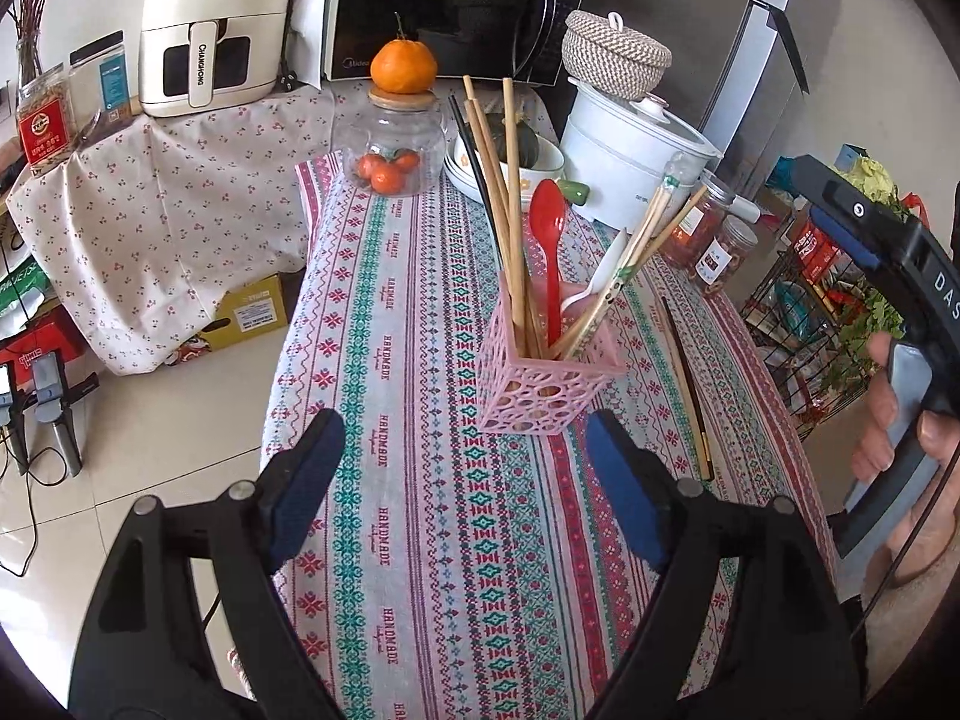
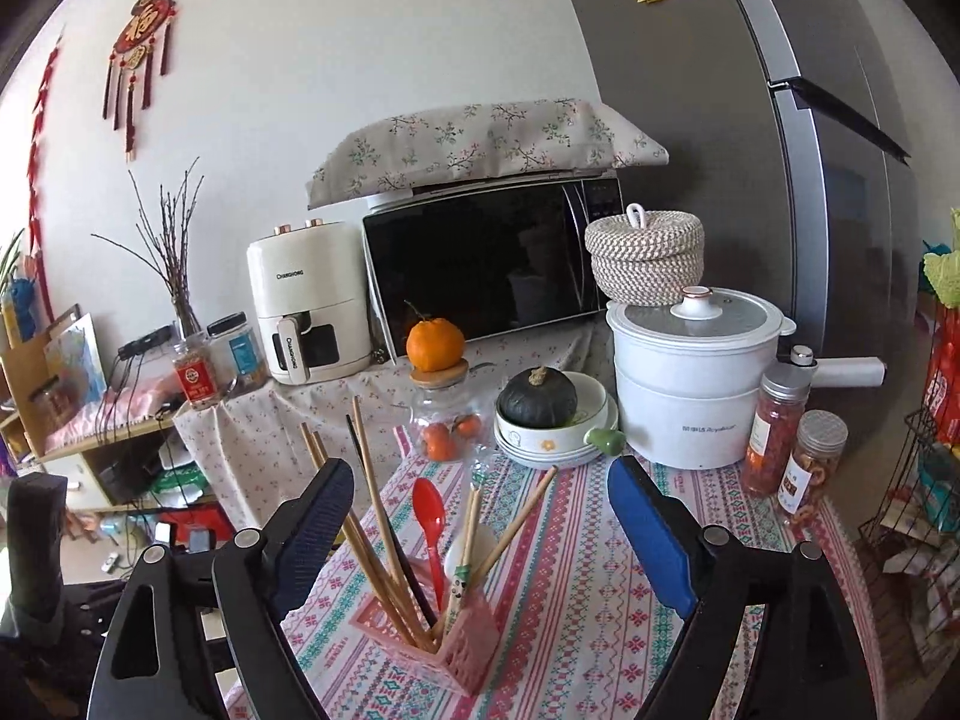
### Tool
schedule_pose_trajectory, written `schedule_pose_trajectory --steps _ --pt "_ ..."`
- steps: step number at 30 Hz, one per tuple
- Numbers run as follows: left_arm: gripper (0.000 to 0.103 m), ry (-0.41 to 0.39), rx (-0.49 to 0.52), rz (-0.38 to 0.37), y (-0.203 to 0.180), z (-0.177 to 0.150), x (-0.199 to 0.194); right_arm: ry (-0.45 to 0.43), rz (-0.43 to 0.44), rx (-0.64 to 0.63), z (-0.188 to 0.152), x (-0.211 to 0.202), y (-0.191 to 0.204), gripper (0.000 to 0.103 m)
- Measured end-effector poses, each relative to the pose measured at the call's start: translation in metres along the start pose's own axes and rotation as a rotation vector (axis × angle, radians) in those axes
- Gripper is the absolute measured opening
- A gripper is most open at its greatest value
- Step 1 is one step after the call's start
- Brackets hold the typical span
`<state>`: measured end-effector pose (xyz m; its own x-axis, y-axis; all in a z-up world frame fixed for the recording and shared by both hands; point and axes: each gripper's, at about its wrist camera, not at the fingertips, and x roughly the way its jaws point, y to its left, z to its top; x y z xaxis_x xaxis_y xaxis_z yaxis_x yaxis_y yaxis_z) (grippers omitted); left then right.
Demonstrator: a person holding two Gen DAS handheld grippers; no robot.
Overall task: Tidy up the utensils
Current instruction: 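Reach the left tool to the last wooden chopstick and close on it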
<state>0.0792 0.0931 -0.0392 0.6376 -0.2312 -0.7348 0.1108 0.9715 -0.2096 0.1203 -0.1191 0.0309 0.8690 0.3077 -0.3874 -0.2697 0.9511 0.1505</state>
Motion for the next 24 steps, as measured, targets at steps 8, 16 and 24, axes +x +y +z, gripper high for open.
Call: schedule_pose_trajectory --steps 8,16,24 --pt "0.087 0.066 0.070 -0.001 -0.040 -0.011 0.018 0.164 -0.082 0.078 -0.023 -0.012 -0.068 0.099" --pt "0.088 0.139 0.167 0.002 -0.086 -0.028 0.040 0.332 -0.167 0.171 -0.052 0.002 -0.128 0.100" --pt "0.088 0.231 0.260 0.033 -0.142 -0.032 0.084 0.551 -0.208 0.224 -0.077 0.019 -0.167 0.100"
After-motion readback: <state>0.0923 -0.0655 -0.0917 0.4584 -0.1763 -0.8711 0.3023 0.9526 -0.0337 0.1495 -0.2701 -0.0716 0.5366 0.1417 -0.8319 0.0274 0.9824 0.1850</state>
